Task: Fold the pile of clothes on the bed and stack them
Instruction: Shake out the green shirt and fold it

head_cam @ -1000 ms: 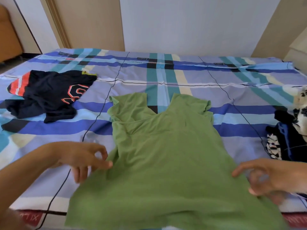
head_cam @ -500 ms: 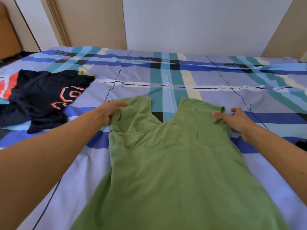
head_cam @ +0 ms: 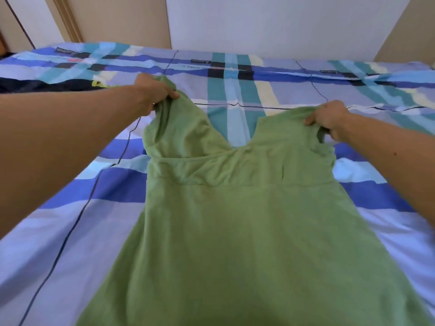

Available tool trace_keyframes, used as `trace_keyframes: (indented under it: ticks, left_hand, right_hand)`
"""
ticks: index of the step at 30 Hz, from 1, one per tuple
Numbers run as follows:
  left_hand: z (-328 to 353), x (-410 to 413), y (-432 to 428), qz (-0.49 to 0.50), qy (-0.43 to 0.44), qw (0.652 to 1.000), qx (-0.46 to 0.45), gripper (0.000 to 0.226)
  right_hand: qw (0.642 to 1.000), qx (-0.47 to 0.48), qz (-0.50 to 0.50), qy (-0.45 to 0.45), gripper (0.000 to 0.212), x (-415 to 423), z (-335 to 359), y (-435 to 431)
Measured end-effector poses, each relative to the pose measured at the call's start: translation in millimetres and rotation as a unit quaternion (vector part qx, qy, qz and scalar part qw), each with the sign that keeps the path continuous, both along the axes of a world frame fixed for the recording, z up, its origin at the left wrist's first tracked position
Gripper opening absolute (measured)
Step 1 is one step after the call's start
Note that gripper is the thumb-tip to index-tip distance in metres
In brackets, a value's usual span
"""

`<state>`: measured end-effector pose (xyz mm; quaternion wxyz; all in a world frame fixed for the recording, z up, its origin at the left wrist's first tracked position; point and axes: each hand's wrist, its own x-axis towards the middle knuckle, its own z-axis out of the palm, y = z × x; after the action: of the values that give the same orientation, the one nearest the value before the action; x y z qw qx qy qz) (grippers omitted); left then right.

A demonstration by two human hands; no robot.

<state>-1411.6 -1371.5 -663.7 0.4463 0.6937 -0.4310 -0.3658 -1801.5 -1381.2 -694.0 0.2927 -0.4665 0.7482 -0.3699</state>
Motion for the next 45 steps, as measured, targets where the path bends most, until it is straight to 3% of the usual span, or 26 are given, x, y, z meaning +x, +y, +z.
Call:
trace_keyframes:
  ticks: [3,6,11,15,18,20,22,26,29,32,35,39,40,41,42,44,45]
  left_hand:
    - [9,4,0,-0.03,-0.013,0.999,0.0,0.054]
    - [25,1,15,-0.086,-0.014,0.996,-0.012,0.04]
    - [54,-9,83,-0.245,-0.08,0.964,-0.059,0.036]
    - [73,-13,153,-0.334,-0.083,0.933,-0.109,0.035]
    - [80,-10,201,-0.336,-0.05,0.93,-0.141,0.022]
    - [80,-7,229,-0.33,-0.023,0.931,-0.154,0.031]
    - [73,-6,257,-0.341,0.007,0.926,-0.16,0.037]
    - [39,-7,300,-0.358,0.011,0.925,-0.127,0.012]
    - [23,-13,318,-0.386,0.003,0.915,-0.116,0.011]
    - [24,-15,328,-0.407,0.0,0.906,-0.112,0.012]
    - [17,-2,332,-0.507,-0.071,0.859,-0.031,0.02]
    - [4,10,336,-0.617,-0.183,0.733,0.219,0.034]
    - [4,9,335,-0.618,-0.194,0.721,0.246,0.036]
    - [3,7,331,-0.603,-0.199,0.735,0.238,0.034]
    - [-2,6,324,-0.569,-0.206,0.772,0.193,0.028]
    - [-9,6,306,-0.438,-0.253,0.861,0.041,0.014]
    - [-15,8,296,-0.366,-0.277,0.888,-0.016,0.015]
  right_hand:
    - [0.998,0.062,0.031,0.005,0.021,-5,8,5]
    - [0.994,0.077,0.076,-0.007,0.018,-3,29,23]
    - [0.984,0.01,0.174,-0.034,0.018,2,66,97]
    - [0.969,-0.068,0.235,-0.02,0.026,0,76,166]
    - [0.954,-0.099,0.283,-0.017,0.016,-5,80,219]
    - [0.946,-0.099,0.308,-0.016,0.021,-11,79,250]
    - [0.939,-0.081,0.334,-0.013,0.023,-16,76,275]
    - [0.924,-0.034,0.381,-0.02,0.041,-21,66,312]
    - [0.92,-0.025,0.391,-0.018,0.027,-24,58,324]
    - [0.896,0.046,0.441,-0.012,0.036,-29,55,332]
    - [0.875,0.126,0.468,0.001,0.039,-40,47,338]
    - [0.819,0.267,0.505,0.047,0.016,-47,42,341]
    - [0.815,0.277,0.507,0.053,0.01,-46,42,339]
    - [0.83,0.261,0.49,0.064,0.009,-45,43,337]
    - [0.861,0.217,0.454,0.069,0.01,-43,42,333]
    - [0.931,0.089,0.346,0.078,0.012,-41,34,321]
    - [0.951,0.038,0.294,0.088,0.013,-38,29,315]
